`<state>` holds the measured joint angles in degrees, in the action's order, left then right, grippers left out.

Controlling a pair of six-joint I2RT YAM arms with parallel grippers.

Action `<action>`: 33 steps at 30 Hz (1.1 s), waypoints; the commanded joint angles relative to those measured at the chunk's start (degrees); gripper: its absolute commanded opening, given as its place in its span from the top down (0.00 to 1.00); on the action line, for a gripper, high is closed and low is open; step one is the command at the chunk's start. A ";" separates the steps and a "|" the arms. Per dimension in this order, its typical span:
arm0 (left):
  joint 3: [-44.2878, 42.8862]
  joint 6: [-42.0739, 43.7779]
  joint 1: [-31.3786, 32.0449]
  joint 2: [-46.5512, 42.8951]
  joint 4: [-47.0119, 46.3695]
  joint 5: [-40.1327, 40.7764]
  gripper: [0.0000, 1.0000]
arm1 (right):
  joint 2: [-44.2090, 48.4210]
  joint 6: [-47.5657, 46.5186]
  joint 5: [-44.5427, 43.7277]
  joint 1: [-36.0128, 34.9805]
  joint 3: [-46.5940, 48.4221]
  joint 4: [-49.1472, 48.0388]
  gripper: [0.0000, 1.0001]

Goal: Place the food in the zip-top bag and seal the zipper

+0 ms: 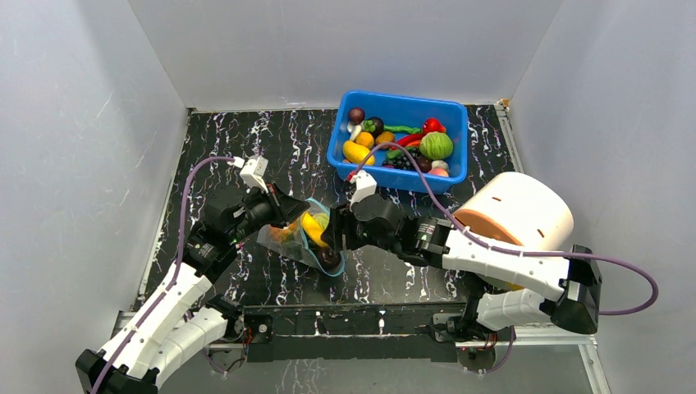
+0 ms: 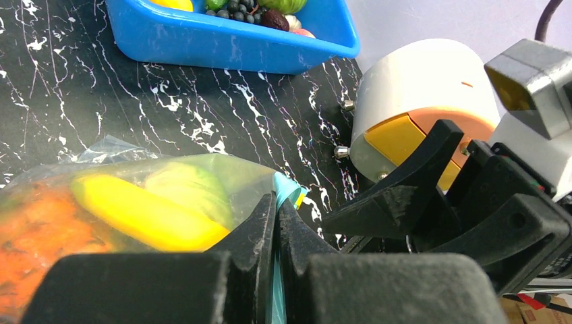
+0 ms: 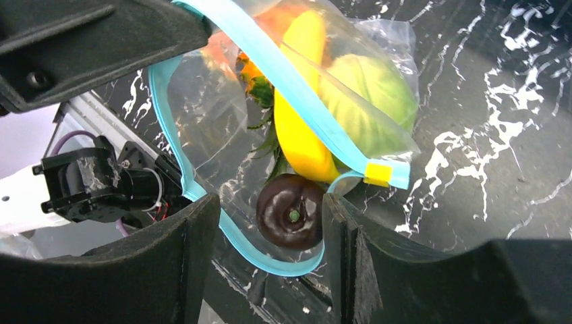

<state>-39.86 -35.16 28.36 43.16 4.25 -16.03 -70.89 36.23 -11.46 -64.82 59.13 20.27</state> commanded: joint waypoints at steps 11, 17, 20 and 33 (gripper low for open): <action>1.22 4.05 0.21 -2.07 -2.80 -1.27 1.00 | 3.28 -6.55 -15.98 0.00 8.65 8.95 0.38; 3.02 11.06 0.21 -3.68 -1.17 -5.01 1.00 | -2.79 -18.34 -16.33 4.90 18.26 10.84 0.36; 3.87 14.21 0.20 -4.71 -0.48 -7.18 1.00 | -6.01 -21.37 -12.85 9.81 21.48 10.71 0.36; 6.29 18.63 0.21 -8.02 -1.75 -11.17 1.00 | -23.38 -27.96 -6.18 30.84 27.86 1.18 0.42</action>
<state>-33.87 -18.39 28.36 36.53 3.95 -25.30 -89.86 11.33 -19.16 -37.34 81.34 25.85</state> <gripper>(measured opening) 0.010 0.588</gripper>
